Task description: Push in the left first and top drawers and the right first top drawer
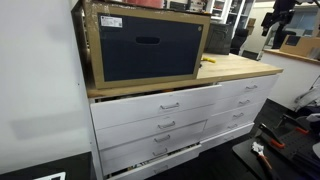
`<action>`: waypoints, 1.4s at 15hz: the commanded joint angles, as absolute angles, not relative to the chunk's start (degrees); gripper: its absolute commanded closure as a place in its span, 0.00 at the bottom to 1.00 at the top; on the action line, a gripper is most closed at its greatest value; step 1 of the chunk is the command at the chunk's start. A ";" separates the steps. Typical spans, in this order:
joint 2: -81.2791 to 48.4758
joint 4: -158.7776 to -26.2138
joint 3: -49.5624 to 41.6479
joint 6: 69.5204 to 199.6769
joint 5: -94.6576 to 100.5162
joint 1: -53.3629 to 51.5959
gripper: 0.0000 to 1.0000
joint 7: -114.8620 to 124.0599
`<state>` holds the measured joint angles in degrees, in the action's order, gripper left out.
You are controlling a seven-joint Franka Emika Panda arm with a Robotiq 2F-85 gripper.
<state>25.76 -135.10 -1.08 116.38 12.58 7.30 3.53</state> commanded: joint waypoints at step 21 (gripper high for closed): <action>-3.36 -132.44 -10.20 123.92 20.79 12.39 0.00 17.79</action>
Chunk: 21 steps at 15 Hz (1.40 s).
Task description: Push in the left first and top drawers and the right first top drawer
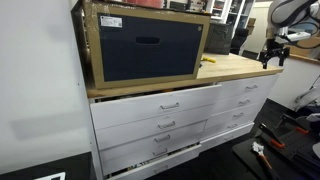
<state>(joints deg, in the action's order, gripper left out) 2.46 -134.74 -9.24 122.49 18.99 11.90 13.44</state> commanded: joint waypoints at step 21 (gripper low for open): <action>-27.23 -115.54 -20.57 125.42 19.79 10.48 0.00 38.09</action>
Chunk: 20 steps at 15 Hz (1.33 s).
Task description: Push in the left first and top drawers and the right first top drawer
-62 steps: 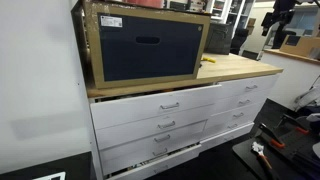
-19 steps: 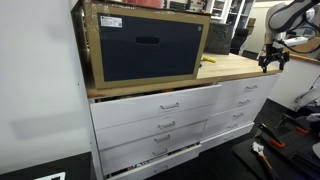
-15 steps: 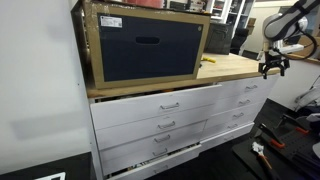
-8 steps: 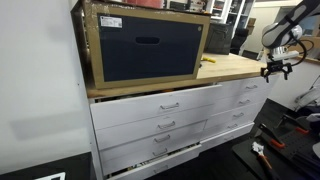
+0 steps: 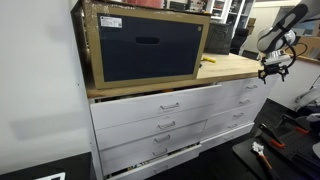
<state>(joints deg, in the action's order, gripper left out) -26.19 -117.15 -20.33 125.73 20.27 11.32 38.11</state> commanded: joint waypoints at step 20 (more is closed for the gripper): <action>-19.57 -128.93 -5.72 127.21 22.18 -4.27 0.00 18.56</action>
